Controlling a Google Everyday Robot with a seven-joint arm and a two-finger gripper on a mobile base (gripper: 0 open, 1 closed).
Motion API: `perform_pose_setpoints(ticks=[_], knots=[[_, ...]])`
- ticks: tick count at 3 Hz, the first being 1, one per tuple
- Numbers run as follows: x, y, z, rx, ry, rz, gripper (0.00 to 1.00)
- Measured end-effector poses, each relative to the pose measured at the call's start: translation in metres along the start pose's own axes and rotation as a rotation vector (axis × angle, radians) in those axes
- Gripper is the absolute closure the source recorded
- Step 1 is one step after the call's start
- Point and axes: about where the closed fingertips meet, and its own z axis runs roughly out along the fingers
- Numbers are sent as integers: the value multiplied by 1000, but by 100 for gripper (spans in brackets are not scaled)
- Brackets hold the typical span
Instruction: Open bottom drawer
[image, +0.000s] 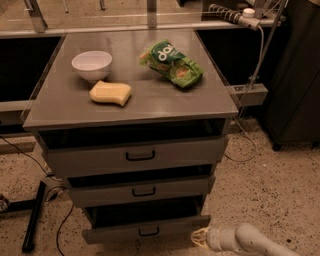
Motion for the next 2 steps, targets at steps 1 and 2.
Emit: perform_pose_setpoints(ticks=[1,2], knots=[[-5,-26,9,-24,45,-51,12],[-12,-27,18,-38,38,-64,0]])
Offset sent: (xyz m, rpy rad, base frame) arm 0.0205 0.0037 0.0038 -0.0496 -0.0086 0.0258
